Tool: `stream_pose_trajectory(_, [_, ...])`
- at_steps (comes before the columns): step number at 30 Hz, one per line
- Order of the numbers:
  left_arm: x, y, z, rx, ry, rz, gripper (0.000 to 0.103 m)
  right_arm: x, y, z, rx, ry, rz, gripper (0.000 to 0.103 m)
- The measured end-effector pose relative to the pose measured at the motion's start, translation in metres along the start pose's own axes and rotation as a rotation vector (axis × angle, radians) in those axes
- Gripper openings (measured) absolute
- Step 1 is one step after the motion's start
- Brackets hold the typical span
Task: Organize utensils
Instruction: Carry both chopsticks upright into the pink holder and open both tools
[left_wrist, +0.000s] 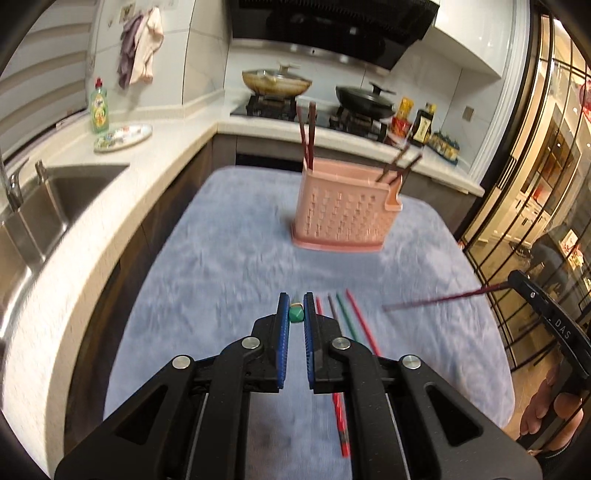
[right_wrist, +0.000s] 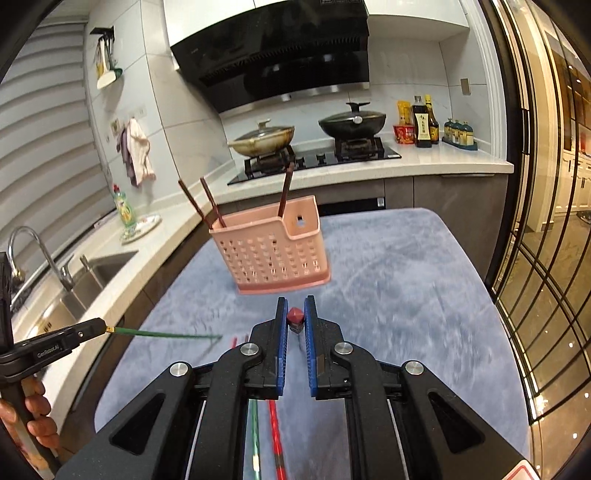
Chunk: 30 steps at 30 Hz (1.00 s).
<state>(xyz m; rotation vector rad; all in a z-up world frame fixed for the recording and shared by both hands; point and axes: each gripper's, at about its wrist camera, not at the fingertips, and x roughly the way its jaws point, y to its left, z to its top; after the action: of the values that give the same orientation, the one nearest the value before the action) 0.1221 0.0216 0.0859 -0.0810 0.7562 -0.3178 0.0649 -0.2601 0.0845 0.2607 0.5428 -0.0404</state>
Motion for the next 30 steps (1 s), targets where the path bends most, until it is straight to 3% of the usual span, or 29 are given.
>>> stream_pose_trajectory(11, [0.016, -0.013, 0.064, 0.035, -0.085, 0.016, 0.007, 0.015, 0.008, 0.062, 0.014, -0.088, 0.031, 0.007])
stream_pose_trajectory(17, [0.014, -0.02, 0.104, 0.038, -0.135, -0.013, 0.007, 0.02, 0.017, 0.105, 0.018, -0.153, 0.07, 0.007])
stream_pose_trajectory(30, [0.006, -0.04, 0.221, -0.012, -0.401, -0.065, 0.007, 0.067, 0.04, 0.213, 0.071, -0.328, 0.134, 0.007])
